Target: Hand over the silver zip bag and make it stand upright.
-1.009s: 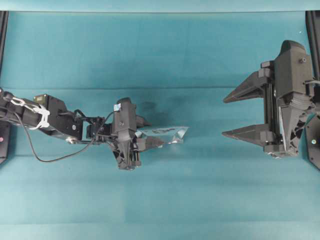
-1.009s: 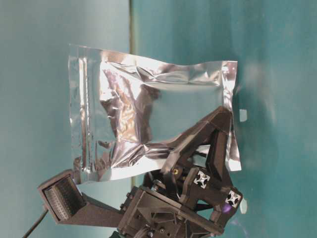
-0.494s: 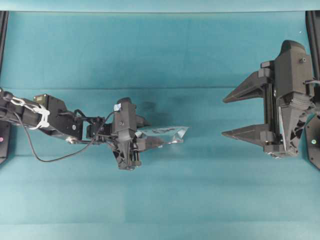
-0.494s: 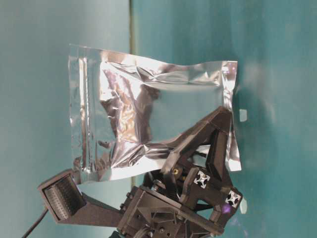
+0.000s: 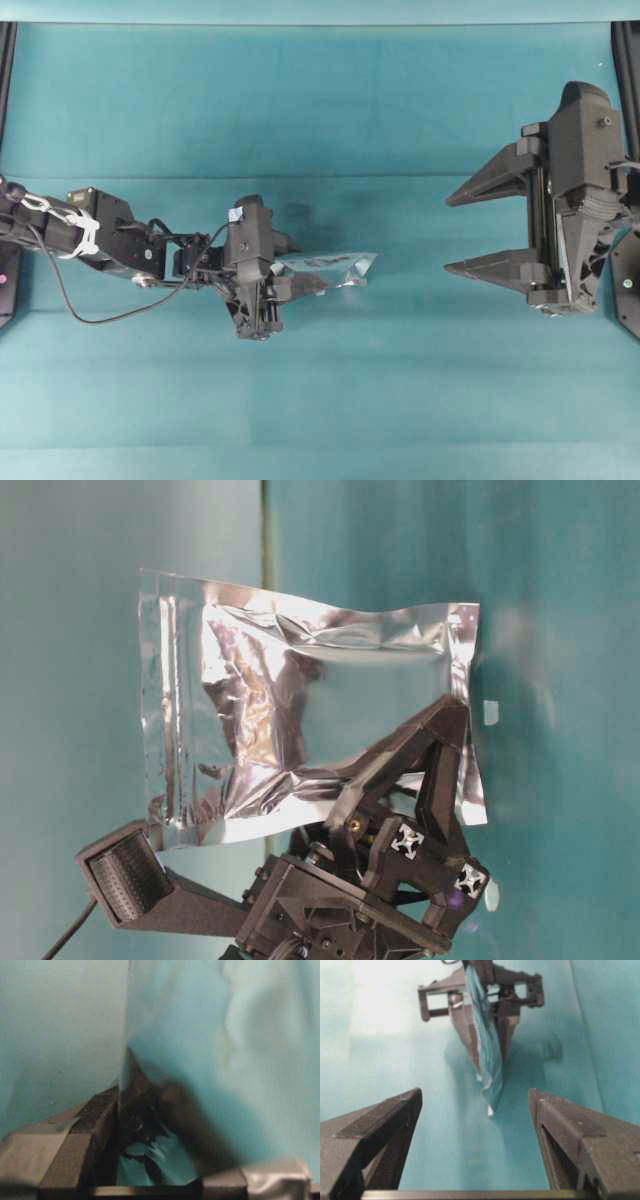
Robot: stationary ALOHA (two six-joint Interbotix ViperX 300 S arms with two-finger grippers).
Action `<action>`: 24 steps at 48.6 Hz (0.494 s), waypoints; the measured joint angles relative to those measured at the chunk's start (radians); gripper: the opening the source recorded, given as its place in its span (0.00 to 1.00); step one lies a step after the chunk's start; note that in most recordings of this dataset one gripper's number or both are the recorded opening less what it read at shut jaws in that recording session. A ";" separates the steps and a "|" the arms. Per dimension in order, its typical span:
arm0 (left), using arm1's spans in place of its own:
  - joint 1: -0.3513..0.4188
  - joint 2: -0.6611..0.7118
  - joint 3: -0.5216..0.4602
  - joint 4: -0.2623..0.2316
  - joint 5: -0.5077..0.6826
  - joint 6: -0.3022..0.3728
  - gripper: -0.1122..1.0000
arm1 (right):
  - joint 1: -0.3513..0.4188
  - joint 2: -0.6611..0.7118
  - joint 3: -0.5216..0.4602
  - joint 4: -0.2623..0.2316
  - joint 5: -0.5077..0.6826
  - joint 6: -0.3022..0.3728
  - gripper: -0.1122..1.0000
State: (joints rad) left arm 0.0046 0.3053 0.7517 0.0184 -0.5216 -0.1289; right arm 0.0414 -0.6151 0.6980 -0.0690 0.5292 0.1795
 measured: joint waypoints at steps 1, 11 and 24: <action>0.000 0.002 0.002 0.000 0.000 0.000 0.37 | 0.000 -0.002 0.000 0.002 0.000 0.000 0.88; 0.000 0.000 0.002 0.000 0.000 -0.002 0.37 | 0.000 0.000 0.002 0.000 -0.002 0.000 0.88; 0.000 0.000 0.000 0.000 0.002 0.000 0.37 | -0.003 -0.006 0.009 0.000 -0.038 0.000 0.88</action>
State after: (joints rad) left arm 0.0046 0.3053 0.7517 0.0184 -0.5200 -0.1289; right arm 0.0383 -0.6213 0.7072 -0.0690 0.4909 0.1795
